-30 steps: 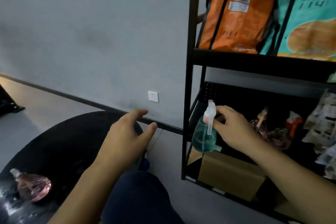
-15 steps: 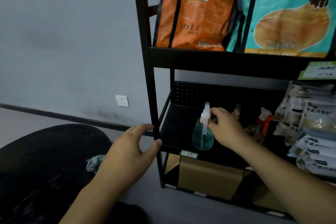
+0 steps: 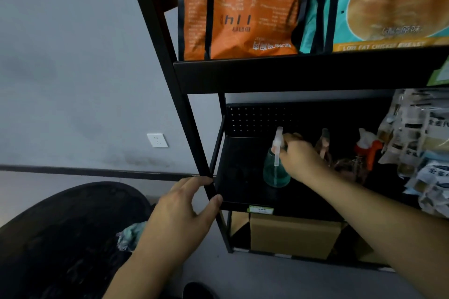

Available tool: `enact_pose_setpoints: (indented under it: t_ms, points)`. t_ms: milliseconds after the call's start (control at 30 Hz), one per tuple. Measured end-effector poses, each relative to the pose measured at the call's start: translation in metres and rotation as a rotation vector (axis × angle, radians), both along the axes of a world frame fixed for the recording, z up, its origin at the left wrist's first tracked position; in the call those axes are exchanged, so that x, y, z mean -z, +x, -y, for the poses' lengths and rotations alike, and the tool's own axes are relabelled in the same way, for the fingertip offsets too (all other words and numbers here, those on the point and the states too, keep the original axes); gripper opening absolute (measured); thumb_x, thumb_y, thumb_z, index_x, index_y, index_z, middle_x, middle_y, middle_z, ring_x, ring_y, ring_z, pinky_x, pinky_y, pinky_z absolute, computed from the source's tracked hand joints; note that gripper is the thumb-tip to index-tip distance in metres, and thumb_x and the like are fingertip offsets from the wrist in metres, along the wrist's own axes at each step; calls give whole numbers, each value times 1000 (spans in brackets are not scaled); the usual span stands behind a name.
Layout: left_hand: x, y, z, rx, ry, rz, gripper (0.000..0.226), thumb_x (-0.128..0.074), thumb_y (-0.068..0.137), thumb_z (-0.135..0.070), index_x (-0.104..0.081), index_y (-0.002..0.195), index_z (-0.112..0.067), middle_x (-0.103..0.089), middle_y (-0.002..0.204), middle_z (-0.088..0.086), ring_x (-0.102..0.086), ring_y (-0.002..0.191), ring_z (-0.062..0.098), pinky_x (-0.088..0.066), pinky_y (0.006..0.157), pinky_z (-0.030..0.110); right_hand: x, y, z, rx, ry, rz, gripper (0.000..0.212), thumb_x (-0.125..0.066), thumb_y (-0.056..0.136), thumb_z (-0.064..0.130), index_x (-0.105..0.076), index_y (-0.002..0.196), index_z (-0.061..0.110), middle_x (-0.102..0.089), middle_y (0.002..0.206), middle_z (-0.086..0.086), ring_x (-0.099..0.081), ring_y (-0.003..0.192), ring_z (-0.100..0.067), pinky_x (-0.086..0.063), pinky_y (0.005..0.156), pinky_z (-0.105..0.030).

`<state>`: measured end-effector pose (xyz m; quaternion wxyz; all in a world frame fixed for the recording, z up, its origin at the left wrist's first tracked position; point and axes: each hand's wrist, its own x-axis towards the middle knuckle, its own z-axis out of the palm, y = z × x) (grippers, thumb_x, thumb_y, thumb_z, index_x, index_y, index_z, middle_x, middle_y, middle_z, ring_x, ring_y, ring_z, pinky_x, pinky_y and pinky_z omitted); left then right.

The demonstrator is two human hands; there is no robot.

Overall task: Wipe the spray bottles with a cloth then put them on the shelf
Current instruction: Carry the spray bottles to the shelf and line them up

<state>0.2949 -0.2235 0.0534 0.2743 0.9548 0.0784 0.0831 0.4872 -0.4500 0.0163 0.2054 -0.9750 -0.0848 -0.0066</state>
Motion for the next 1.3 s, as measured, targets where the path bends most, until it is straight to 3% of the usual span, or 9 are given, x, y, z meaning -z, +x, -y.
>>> enact_pose_setpoints:
  t_ms: [67, 133, 267, 567, 633, 767, 1000, 1133, 1300]
  points:
    - [1, 4, -1, -3, 5, -7, 42, -62, 97, -61, -59, 136, -47, -45, 123, -36, -53, 89, -8, -40, 80, 8, -2, 0, 1, 1, -90, 35, 40, -41, 111, 23, -45, 149, 13, -56, 138, -8, -55, 127, -24, -31, 95, -33]
    - [2, 7, -2, -4, 7, 1, 42, -62, 97, -61, -59, 136, -46, -45, 122, -37, -51, 95, -6, -40, 80, 8, 4, 6, 3, 0, -41, 63, 34, -45, 109, 19, -55, 140, 10, -60, 131, -10, -55, 126, -28, -25, 98, -32]
    - [1, 10, -2, -10, -7, 9, 43, -63, 96, -60, -60, 136, -46, -46, 123, -35, -53, 94, -5, -49, 89, 20, 9, 12, 5, 4, 94, 39, 21, -54, 104, 10, -68, 117, 0, -63, 105, -17, -62, 108, -36, -34, 78, -31]
    - [-18, -4, 3, -46, -26, 53, 43, -65, 96, -57, -61, 137, -44, -52, 128, -31, -56, 84, -9, -52, 93, 26, -15, -9, 15, 11, 126, -30, 36, -62, 100, 18, -58, 135, 11, -59, 133, -14, -57, 120, -32, -43, 88, -31]
    - [-26, -11, 5, -46, -16, 72, 45, -65, 97, -57, -60, 139, -43, -52, 129, -27, -56, 91, -4, -49, 90, 25, -23, -18, 19, 19, 162, -29, 49, -66, 98, 21, -52, 145, 11, -57, 141, -13, -55, 129, -32, -47, 104, -40]
    - [-42, -30, 8, -47, -4, 116, 45, -67, 97, -55, -60, 139, -43, -58, 139, -19, -53, 91, -5, -46, 84, 22, -46, -47, 24, 3, 216, 1, 56, -68, 97, 25, -49, 148, 16, -54, 143, -9, -57, 126, -29, -50, 104, -49]
    - [-66, -81, 0, -98, -6, 160, 48, -67, 96, -57, -58, 142, -42, -58, 144, -17, -66, 100, 9, -47, 90, 25, -82, -108, 8, -132, 283, 56, 60, -74, 95, 26, -49, 148, 19, -49, 143, 0, -53, 128, -19, -46, 100, -31]
    - [-74, -116, -21, -151, 24, 186, 50, -65, 96, -58, -57, 142, -42, -59, 135, -20, -63, 91, -3, -49, 91, 26, -99, -146, -21, -263, 293, 61, 58, -77, 91, 37, -53, 142, 27, -53, 139, 7, -51, 130, -17, -46, 107, -37]
    - [-68, -169, -64, -273, 68, 183, 48, -66, 96, -55, -58, 142, -41, -64, 133, -18, -57, 108, 0, -46, 91, 24, -102, -191, -74, -474, 278, -17, 63, -76, 89, 47, -53, 144, 26, -50, 139, 11, -53, 123, -7, -40, 95, -23]
